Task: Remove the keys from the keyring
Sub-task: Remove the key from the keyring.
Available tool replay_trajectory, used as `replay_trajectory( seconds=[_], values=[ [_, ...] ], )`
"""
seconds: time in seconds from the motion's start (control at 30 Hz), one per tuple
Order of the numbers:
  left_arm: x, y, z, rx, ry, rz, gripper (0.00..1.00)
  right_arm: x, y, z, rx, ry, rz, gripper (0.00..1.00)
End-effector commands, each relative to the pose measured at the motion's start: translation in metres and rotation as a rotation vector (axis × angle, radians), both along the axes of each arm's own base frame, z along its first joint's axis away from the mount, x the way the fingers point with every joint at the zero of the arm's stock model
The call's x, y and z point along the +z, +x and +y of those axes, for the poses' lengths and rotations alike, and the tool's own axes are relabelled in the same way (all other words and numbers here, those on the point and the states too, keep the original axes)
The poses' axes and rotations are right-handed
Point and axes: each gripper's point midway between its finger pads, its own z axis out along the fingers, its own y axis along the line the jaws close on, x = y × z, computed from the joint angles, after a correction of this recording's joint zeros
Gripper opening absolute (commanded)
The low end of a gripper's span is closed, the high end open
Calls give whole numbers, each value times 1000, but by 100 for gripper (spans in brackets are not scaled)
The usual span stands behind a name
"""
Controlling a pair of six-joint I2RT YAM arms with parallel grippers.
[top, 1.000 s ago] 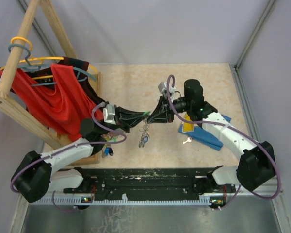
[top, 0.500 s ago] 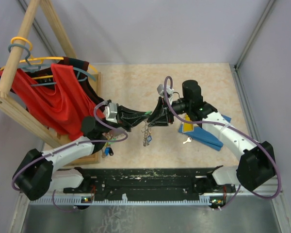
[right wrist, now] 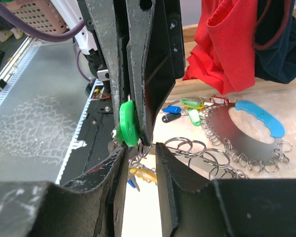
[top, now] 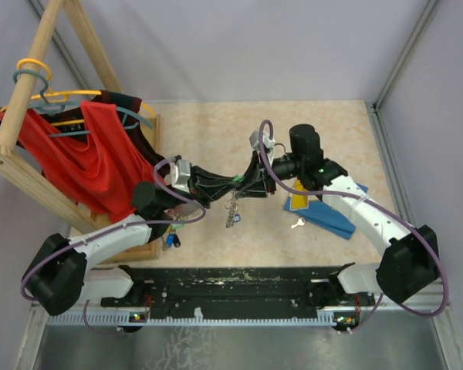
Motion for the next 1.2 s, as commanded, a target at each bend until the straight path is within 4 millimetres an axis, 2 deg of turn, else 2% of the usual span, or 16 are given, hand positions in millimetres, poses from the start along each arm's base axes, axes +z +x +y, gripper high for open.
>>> replay_trajectory(
  seconds=[0.0, 0.37, 0.53, 0.6, 0.7, 0.93, 1.0, 1.1, 1.17],
  values=[
    [18, 0, 0, 3, -35, -34, 0, 28, -2, 2, 6, 37, -101, 29],
    [14, 3, -1, 9, -26, -19, 0, 27, 2, 2, -16, 28, -109, 27],
    [14, 3, -1, 13, -23, -18, 0, 29, 1, 2, -12, 33, -105, 12],
    [14, 3, -1, 13, -23, -17, 0, 31, 0, 2, -5, 40, -99, 0],
    [18, 2, 4, 30, -47, -28, 0, 35, -3, 1, 14, 62, -79, 0],
    [39, -8, 31, 106, -192, -71, 0, 53, -8, -9, 56, 145, -4, 0],
    [36, -12, 32, 90, -205, -58, 0, 57, -12, -14, 54, 194, 17, 0],
    [34, -14, 38, 96, -246, -47, 0, 72, -18, -23, 58, 273, -43, 0],
    [32, -13, 41, 116, -261, -41, 0, 69, -14, -22, 51, 254, -40, 0]
  ],
)
